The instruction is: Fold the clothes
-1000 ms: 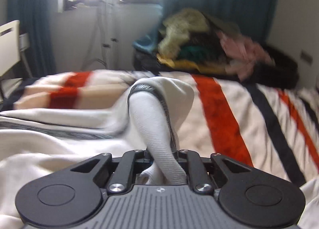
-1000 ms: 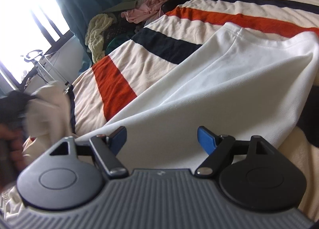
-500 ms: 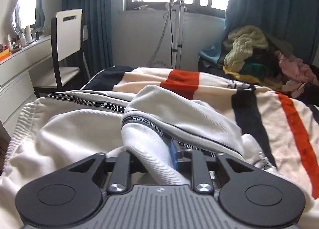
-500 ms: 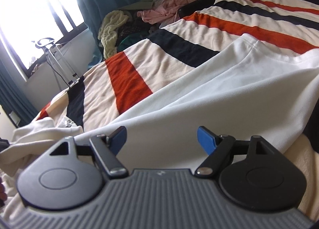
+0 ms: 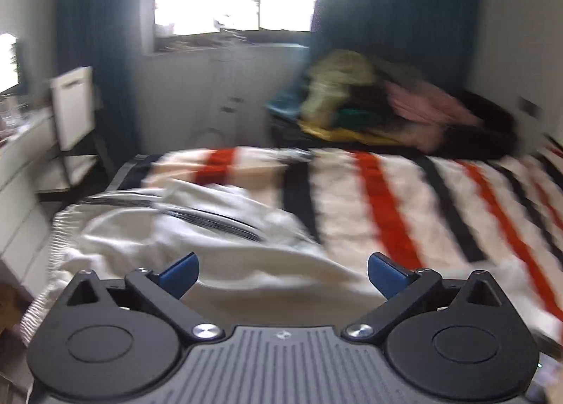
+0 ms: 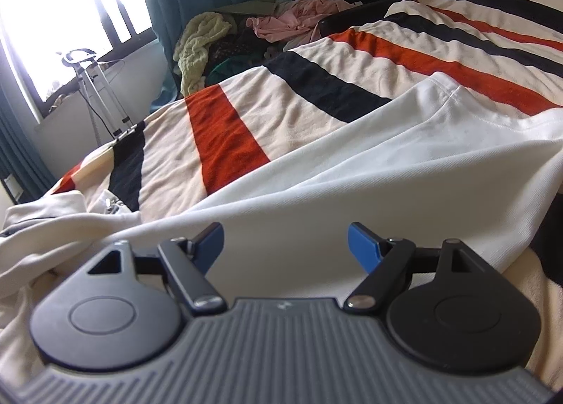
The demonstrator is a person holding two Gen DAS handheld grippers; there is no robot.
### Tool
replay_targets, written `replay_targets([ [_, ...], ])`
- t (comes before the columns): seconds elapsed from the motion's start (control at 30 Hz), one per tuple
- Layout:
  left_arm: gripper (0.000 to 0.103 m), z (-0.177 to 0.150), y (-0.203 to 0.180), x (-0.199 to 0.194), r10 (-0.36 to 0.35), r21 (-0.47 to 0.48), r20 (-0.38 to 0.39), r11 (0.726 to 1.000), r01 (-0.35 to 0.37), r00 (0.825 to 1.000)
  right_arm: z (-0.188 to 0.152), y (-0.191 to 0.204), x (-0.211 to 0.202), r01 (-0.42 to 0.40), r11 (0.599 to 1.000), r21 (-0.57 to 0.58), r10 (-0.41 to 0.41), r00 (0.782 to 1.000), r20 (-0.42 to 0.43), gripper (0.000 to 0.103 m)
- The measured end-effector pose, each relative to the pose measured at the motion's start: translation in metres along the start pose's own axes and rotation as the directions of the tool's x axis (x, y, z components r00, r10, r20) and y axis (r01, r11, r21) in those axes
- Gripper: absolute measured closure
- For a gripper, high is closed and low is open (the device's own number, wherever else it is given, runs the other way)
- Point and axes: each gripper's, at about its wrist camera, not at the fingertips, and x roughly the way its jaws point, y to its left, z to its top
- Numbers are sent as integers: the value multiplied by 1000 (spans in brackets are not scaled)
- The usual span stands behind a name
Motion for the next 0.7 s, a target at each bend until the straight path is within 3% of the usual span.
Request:
replay_targets([
  [0.07, 0, 1, -20, -28, -85, -9, -10, 996, 85, 996, 0, 0, 1, 4, 1000, 1, -4, 1000, -7, 23],
  [0.13, 0, 2, -36, -53, -112, -26, 21, 993, 113, 993, -1, -1, 2, 7, 1000, 6, -6, 1000, -12, 23],
  [0.33, 0, 13, -60, -93, -112, -105, 114, 987, 124, 987, -1, -5, 3, 10, 1000, 25, -9, 1000, -28, 23],
  [0.7, 0, 13, -78, -95, -115, -77, 109, 989, 124, 987, -1, -11, 5, 5, 998, 63, -2, 999, -47, 23],
])
